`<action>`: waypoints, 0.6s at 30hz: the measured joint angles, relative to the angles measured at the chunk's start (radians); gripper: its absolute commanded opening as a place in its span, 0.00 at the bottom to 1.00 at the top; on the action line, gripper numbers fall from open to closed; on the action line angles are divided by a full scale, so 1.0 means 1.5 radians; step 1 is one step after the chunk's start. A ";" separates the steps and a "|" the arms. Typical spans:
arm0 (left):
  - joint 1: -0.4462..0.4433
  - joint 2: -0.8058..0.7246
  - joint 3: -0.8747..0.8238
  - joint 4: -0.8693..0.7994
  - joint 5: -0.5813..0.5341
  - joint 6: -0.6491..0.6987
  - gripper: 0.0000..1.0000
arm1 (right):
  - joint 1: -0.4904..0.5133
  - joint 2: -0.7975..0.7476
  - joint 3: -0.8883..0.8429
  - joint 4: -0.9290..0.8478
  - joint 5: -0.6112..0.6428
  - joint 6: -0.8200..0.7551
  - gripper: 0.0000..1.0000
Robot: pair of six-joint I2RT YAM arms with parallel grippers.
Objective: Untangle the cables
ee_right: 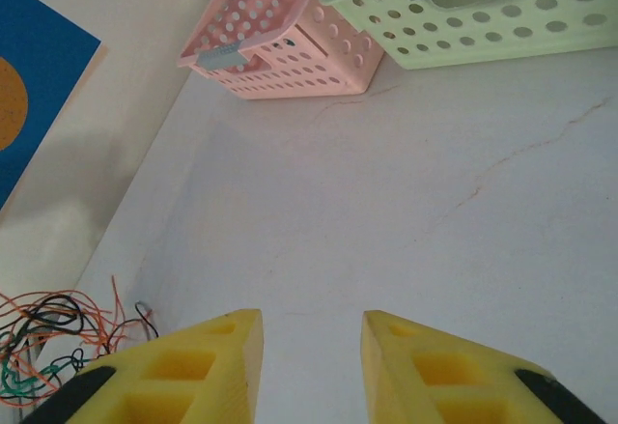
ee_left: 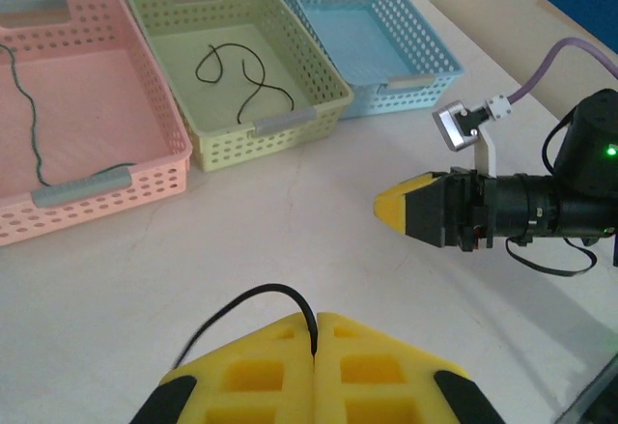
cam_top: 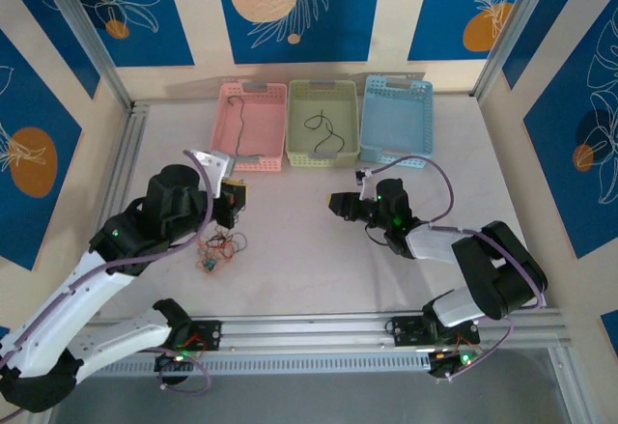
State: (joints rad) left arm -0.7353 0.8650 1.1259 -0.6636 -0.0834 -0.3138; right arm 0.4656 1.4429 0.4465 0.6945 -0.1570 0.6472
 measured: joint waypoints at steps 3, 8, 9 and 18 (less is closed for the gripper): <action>0.000 0.008 0.000 0.000 0.016 -0.002 0.00 | 0.008 -0.001 0.000 0.000 -0.006 -0.009 0.35; 0.000 0.019 0.000 0.003 0.073 -0.002 0.00 | 0.039 -0.013 0.000 0.000 -0.026 -0.039 0.38; 0.000 0.023 0.000 0.006 0.091 -0.002 0.00 | 0.049 -0.021 0.000 0.001 -0.035 -0.050 0.39; 0.000 0.048 0.000 0.051 0.231 -0.015 0.00 | 0.169 -0.077 -0.001 0.035 -0.071 -0.165 0.53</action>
State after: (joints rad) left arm -0.7353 0.9371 1.1259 -0.5869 0.2638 -0.3359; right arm 0.7189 1.3270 0.4454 0.7475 -0.2638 0.4004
